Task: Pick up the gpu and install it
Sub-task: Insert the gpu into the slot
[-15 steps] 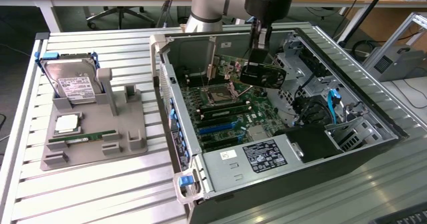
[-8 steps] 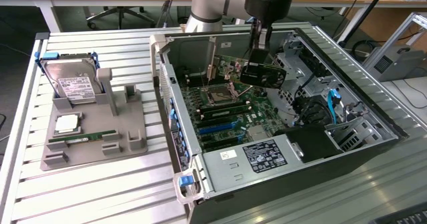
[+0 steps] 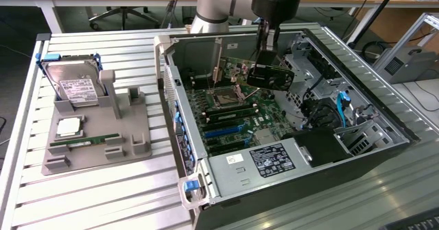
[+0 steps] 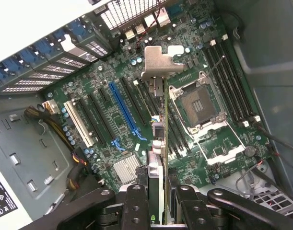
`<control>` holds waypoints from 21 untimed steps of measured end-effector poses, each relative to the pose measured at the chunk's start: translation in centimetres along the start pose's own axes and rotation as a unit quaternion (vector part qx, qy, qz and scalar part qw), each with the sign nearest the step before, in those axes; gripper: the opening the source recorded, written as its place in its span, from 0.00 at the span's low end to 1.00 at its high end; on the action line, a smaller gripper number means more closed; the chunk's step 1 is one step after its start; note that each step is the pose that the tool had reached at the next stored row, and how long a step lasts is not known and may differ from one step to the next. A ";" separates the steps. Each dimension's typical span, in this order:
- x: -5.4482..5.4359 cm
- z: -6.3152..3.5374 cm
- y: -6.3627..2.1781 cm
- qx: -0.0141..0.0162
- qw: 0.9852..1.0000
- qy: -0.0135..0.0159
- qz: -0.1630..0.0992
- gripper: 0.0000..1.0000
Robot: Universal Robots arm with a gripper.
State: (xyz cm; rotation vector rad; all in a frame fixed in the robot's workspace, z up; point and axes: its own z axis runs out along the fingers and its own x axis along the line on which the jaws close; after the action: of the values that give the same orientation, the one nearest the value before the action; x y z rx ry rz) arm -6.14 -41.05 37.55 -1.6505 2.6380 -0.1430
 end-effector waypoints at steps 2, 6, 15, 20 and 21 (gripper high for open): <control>0.0 0.01 0.00 0.000 1.000 0.000 -0.002 0.27; 0.0 0.02 0.00 0.000 1.000 0.000 -0.005 0.27; 0.0 0.05 0.01 0.001 1.000 0.000 -0.013 0.27; 0.0 0.07 0.01 0.001 1.000 0.000 -0.019 0.27; 0.0 0.08 0.01 0.001 1.000 0.000 -0.020 0.27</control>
State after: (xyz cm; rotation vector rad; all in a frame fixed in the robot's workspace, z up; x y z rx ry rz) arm -6.14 -41.05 37.47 -1.7017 2.6048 -0.1462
